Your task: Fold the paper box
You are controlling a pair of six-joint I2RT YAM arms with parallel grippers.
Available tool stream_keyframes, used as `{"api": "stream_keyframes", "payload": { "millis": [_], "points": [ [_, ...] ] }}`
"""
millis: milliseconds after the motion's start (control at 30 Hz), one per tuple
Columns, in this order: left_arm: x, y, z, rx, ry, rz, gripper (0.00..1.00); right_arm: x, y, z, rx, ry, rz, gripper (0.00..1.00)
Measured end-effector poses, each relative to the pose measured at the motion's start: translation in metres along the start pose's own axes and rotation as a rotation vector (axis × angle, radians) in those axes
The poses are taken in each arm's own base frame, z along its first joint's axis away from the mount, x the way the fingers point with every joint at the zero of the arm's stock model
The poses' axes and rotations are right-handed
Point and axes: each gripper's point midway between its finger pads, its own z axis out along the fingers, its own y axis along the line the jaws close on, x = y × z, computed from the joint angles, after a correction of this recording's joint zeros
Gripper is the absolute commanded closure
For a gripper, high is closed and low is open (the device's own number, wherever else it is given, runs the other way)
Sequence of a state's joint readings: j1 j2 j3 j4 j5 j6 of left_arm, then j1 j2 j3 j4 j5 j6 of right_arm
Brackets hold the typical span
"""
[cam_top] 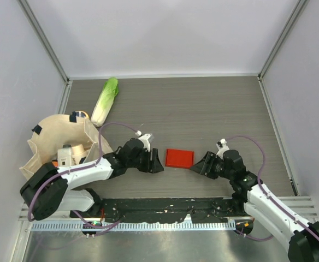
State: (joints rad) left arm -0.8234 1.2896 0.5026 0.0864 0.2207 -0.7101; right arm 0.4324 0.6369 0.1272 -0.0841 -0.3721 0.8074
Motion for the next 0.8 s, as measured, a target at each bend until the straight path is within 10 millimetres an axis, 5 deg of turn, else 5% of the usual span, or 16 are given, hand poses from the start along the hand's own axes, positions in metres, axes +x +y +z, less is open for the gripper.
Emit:
{"api": "stream_keyframes", "payload": {
  "millis": [200, 433, 600, 800],
  "points": [
    [-0.022, -0.005, -0.014, -0.074, -0.013, 0.002, 0.29, 0.003, -0.014, 0.0, 0.125, 0.053, 0.06, 0.37],
    [-0.065, -0.009, 0.028, -0.158, 0.0, -0.018, 0.37, -0.019, -0.023, 0.025, 0.279, 0.105, 0.055, 0.51],
    [-0.048, 0.014, 0.057, -0.223, 0.087, -0.053, 0.49, -0.028, -0.021, 0.039, 0.26, 0.092, 0.055, 0.56],
    [-0.049, 0.007, 0.072, -0.167, 0.083, -0.095, 0.67, -0.036, -0.02, 0.045, 0.254, 0.056, 0.043, 0.59]
  ]
}}
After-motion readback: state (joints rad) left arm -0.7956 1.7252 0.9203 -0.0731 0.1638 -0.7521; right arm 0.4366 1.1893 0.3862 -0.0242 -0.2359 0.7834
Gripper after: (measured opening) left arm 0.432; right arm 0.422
